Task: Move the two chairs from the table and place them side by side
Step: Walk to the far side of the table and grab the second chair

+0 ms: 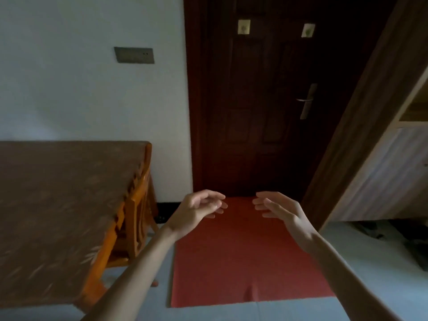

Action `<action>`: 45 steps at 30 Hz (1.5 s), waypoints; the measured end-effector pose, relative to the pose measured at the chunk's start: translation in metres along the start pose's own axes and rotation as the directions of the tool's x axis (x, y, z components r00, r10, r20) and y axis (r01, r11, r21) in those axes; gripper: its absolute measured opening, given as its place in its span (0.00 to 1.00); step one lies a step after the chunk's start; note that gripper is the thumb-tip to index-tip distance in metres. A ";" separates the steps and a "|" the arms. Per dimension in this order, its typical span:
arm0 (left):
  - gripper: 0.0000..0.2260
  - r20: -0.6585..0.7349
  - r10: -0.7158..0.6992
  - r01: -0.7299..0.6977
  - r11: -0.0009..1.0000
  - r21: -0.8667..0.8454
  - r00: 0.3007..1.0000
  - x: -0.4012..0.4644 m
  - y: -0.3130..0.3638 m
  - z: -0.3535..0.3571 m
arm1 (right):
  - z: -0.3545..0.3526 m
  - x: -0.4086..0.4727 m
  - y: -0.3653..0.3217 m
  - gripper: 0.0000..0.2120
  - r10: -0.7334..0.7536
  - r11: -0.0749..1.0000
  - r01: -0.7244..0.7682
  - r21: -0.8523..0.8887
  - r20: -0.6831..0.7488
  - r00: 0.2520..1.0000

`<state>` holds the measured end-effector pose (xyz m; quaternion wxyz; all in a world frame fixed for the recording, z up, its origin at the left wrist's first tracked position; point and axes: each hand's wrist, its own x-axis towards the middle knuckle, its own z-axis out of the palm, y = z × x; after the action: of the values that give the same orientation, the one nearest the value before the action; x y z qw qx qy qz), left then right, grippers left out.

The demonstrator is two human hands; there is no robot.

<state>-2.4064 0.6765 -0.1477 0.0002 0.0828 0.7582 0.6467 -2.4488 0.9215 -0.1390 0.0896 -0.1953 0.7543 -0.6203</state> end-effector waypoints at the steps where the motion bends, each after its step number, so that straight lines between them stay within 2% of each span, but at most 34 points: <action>1: 0.08 -0.040 -0.010 0.009 1.000 -0.002 0.999 0.020 -0.009 -0.006 | -0.006 0.031 0.010 0.16 -0.008 1.000 0.008 0.000 0.040 0.999; 4: 0.08 -0.178 -0.050 0.051 0.999 0.005 0.983 0.074 -0.028 -0.023 | -0.019 0.121 0.031 0.13 -0.042 0.999 0.040 0.013 0.155 0.987; 8: 0.08 -0.408 -0.088 0.089 0.996 -0.015 0.909 0.126 -0.035 -0.053 | -0.016 0.241 0.034 0.14 -0.067 0.997 0.055 0.046 0.339 0.938; 12: 0.09 -0.618 -0.120 0.119 0.992 -0.043 0.777 0.151 -0.036 -0.094 | 0.018 0.337 0.024 0.16 -0.107 0.991 0.051 0.120 0.525 0.845; 16: 0.10 -0.786 -0.169 0.101 0.986 -0.136 0.594 0.161 -0.047 -0.137 | 0.075 0.412 0.027 0.17 -0.150 0.985 0.047 0.167 0.681 0.717; 19: 0.09 -0.858 -0.164 0.082 0.987 -0.142 0.487 0.166 -0.065 -0.166 | 0.124 0.456 0.033 0.17 -0.169 0.980 0.022 0.200 0.759 0.629; 23: 0.08 -0.907 -0.156 0.042 0.988 -0.152 0.390 0.176 -0.084 -0.204 | 0.182 0.508 0.035 0.17 -0.180 0.975 -0.015 0.221 0.829 0.529; 28: 0.10 -0.959 -0.151 -0.007 0.987 -0.158 0.239 0.181 -0.089 -0.227 | 0.237 0.555 0.026 0.09 -0.202 0.975 -0.010 0.223 0.901 0.384; 31: 0.11 -0.979 -0.150 0.018 0.989 -0.149 0.141 0.177 -0.092 -0.234 | 0.267 0.573 0.025 0.08 -0.254 0.967 0.057 0.247 0.932 0.258; 33: 0.09 -0.983 -0.167 0.016 0.986 -0.166 0.081 0.176 -0.099 -0.234 | 0.284 0.582 0.029 0.12 -0.275 0.959 0.112 0.259 0.949 0.154; 35: 0.07 -0.983 -0.181 0.088 0.980 -0.178 0.022 0.179 -0.109 -0.234 | 0.296 0.591 0.037 0.14 -0.305 0.928 0.244 0.282 0.951 0.057; 36: 0.06 -0.984 -0.175 0.226 0.959 -0.173 -0.010 0.183 -0.116 -0.236 | 0.304 0.599 0.044 0.14 -0.366 0.851 0.404 0.334 0.931 0.001; 37: 0.05 -0.984 -0.174 0.431 0.886 -0.168 -0.025 0.187 -0.123 -0.237 | 0.311 0.608 0.052 0.17 -0.420 0.698 0.609 0.377 0.904 -0.079; 38: 0.04 -0.983 -0.179 0.637 0.754 -0.157 -0.030 0.192 -0.130 -0.237 | 0.317 0.616 0.062 0.22 -0.423 0.510 0.765 0.393 0.889 -0.175; 39: 0.07 -0.984 -0.176 0.781 0.611 -0.132 -0.029 0.199 -0.138 -0.237 | 0.322 0.625 0.072 0.28 -0.365 0.360 0.846 0.393 0.894 -0.260; 40: 0.12 -0.987 -0.160 0.862 0.498 -0.093 -0.014 0.204 -0.147 -0.236 | 0.326 0.631 0.082 0.32 -0.282 0.265 0.880 0.395 0.904 -0.321; 42: 0.23 -0.987 -0.163 0.941 0.334 -0.047 0.008 0.216 -0.162 -0.237 | 0.336 0.643 0.104 0.36 -0.147 0.157 0.901 0.404 0.912 -0.384; 45: 0.38 -0.946 -0.320 0.990 0.109 -0.093 -0.054 0.227 -0.184 -0.244 | 0.350 0.656 0.126 0.37 -0.028 0.147 0.906 0.396 0.918 -0.396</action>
<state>-2.6799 0.4381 -0.2638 -0.0175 -0.6749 0.7241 0.1409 -2.9351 0.3594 -0.2664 0.1009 -0.9195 0.3726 0.0744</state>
